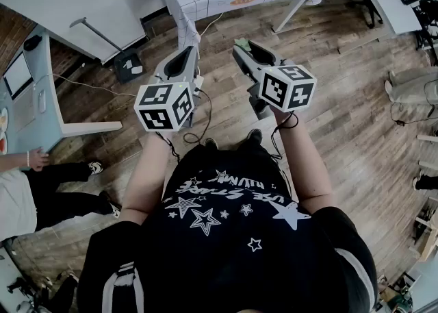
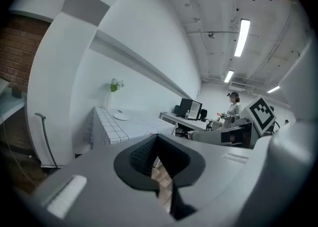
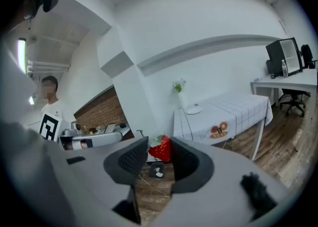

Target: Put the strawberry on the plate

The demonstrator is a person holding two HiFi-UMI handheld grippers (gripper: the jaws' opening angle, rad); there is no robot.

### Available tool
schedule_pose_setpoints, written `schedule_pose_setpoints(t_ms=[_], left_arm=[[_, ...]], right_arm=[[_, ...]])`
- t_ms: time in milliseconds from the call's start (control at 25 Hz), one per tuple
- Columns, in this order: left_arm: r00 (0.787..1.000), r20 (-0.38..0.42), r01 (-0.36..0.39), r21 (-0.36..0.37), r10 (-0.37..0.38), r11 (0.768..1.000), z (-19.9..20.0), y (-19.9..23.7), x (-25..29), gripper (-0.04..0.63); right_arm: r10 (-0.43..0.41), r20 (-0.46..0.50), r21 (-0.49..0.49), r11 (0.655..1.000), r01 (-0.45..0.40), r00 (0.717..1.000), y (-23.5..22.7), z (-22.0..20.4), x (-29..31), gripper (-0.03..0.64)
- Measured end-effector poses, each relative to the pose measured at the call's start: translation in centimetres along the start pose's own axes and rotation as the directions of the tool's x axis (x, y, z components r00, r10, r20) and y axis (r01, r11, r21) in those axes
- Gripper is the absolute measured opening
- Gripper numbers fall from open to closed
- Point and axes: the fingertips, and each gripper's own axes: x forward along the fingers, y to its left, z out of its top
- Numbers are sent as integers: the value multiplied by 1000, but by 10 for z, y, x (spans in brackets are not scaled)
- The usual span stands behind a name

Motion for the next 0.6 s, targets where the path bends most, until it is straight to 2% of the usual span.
schedule_pose_setpoints(t_ms=[600], left_arm=[[1000, 7, -1, 5, 1, 1000, -2, 10, -19, 8]], right_arm=[[3, -32, -23, 1000, -4, 999, 20, -14, 7, 147]])
